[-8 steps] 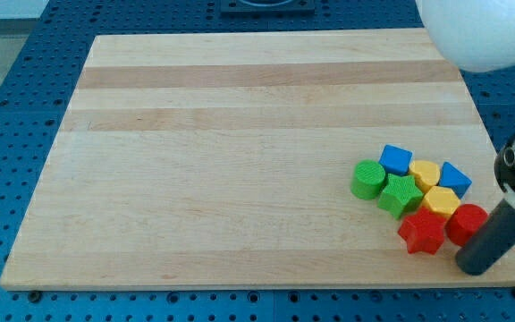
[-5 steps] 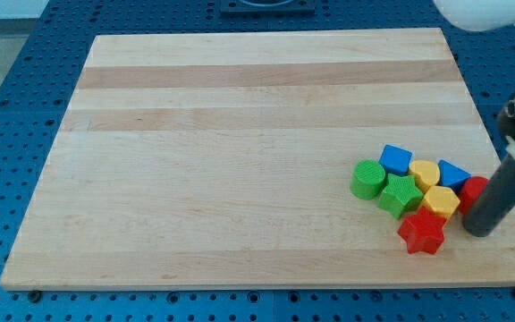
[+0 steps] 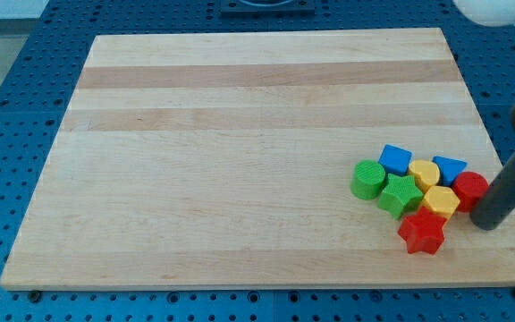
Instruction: Push the red circle along with the blue triangle up a bit
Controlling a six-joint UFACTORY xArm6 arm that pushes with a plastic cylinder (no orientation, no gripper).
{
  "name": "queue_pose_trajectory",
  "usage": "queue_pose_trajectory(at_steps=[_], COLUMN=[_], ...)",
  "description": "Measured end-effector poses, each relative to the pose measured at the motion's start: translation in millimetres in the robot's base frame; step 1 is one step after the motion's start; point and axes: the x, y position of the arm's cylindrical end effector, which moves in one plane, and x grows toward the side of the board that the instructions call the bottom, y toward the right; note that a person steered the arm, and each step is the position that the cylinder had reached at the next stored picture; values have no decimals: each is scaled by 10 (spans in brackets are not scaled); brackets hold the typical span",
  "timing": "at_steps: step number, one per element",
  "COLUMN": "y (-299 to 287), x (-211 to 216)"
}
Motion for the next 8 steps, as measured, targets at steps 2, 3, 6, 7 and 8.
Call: queue_pose_trajectory(at_steps=[2,3,6,7,8], y=[-141,-183,-96,198,340], x=[-219,-381,-522,-523,-579])
